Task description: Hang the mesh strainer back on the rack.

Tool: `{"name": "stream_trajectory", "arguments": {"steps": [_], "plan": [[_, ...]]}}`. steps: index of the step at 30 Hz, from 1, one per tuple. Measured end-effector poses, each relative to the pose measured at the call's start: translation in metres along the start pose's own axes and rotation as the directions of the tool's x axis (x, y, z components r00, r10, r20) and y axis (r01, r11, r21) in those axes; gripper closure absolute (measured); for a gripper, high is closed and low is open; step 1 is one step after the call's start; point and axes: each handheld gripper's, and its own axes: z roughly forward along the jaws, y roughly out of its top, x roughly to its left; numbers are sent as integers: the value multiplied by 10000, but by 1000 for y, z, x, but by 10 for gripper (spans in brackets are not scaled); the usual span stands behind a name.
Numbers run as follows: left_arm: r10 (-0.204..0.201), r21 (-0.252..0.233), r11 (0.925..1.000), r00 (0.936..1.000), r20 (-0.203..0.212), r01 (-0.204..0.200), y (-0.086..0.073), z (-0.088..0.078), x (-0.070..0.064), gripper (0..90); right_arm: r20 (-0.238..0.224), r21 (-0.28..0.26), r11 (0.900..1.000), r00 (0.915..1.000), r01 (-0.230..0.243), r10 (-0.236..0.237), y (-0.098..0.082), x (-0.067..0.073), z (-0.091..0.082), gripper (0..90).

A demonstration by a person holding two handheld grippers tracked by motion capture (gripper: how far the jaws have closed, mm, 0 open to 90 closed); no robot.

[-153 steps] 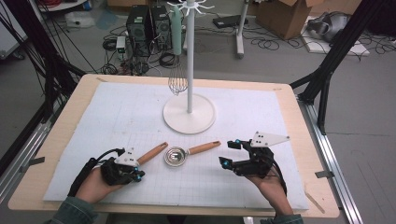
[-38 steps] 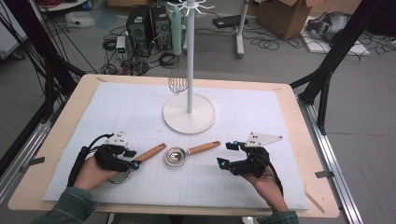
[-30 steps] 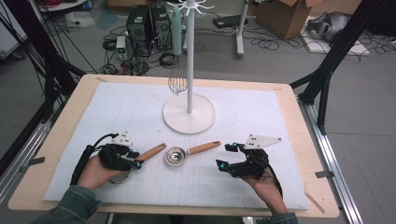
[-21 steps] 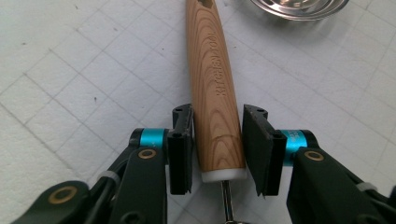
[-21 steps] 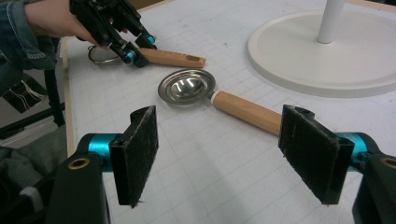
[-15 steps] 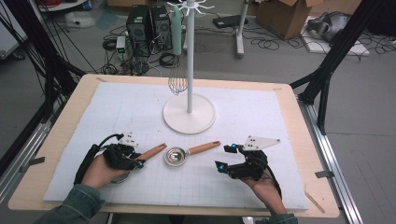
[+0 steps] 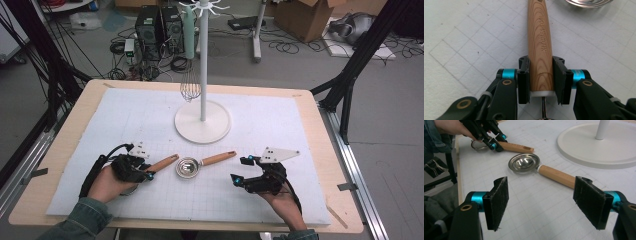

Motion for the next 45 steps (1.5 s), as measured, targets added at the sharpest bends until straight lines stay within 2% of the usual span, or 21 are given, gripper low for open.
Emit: {"name": "stream_trajectory", "arguments": {"steps": [12,23,29,33,37,45], "plan": [[16,-199,9998,9999,-113,-19,-1,-7,1,686,-103,81,10000,9999,-29,29,0,1,4,279],[157,-821,9965,9999,-1,-157,3,-22,-5,686,-320,-112,9999,9994,-125,122,6,6,15,279],[283,-1240,9919,9995,123,-266,9,-30,-10,686,-571,-201,9991,9978,-364,352,13,11,26,278],[457,-1571,9867,9985,292,-406,14,-34,-14,686,-687,-214,9992,9971,-345,330,18,15,36,277],[597,-1777,9827,9977,326,-530,19,-37,-18,686,-825,-11,9991,9957,-412,410,21,18,46,264],[887,-2210,9723,9948,491,-758,31,-41,-24,686,-979,-55,9985,9938,-541,533,28,18,56,244]]}}
